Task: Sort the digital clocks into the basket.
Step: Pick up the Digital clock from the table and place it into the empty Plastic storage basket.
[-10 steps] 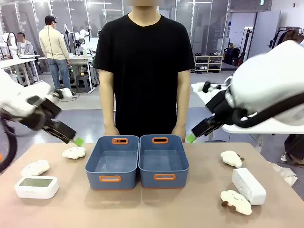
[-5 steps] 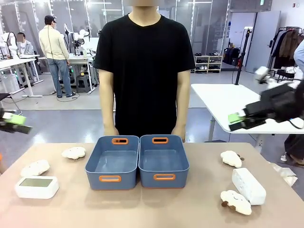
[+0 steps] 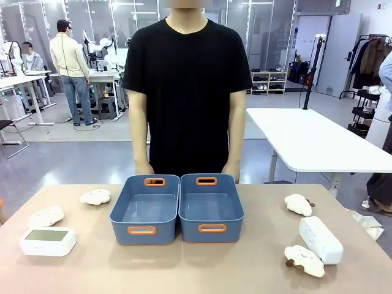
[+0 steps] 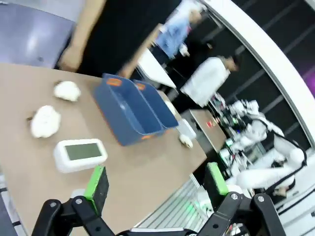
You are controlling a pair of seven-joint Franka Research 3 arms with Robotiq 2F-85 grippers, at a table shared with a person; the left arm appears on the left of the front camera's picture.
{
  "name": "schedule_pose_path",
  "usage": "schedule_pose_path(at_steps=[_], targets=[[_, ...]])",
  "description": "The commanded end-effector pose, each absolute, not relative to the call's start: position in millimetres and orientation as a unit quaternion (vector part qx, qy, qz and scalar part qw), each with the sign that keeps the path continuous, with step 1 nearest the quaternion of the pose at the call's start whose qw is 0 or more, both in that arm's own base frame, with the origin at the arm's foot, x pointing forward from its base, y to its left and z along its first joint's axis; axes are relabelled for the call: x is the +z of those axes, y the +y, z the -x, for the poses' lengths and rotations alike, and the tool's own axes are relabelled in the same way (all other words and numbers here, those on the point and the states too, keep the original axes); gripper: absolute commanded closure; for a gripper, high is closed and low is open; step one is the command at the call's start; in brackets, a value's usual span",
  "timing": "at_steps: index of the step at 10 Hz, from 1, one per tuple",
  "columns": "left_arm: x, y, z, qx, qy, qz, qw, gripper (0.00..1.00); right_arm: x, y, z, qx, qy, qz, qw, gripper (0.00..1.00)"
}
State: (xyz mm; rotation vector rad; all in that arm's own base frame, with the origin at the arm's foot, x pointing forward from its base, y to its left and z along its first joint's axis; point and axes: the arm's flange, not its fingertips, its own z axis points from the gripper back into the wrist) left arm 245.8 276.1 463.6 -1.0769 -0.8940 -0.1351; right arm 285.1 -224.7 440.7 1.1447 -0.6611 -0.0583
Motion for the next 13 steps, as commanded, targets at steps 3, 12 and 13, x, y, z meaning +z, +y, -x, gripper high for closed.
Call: schedule_pose_path(at_steps=[3, 12, 13], targets=[[448, 289, -248, -0.007, -0.432, 0.491, 0.756, 0.0, 437, -234, -281, -0.043, -0.35, -0.521, 0.778, 0.0], [449, 302, -225, -0.007, -0.428, 0.486, 0.762, 0.0, 441, -250, -265, -0.066, -0.335, -0.521, 0.782, 0.0], [449, 302, -225, -0.007, -0.428, 0.486, 0.762, 0.0, 441, -250, -265, -0.066, -0.335, -0.521, 0.782, 0.0]])
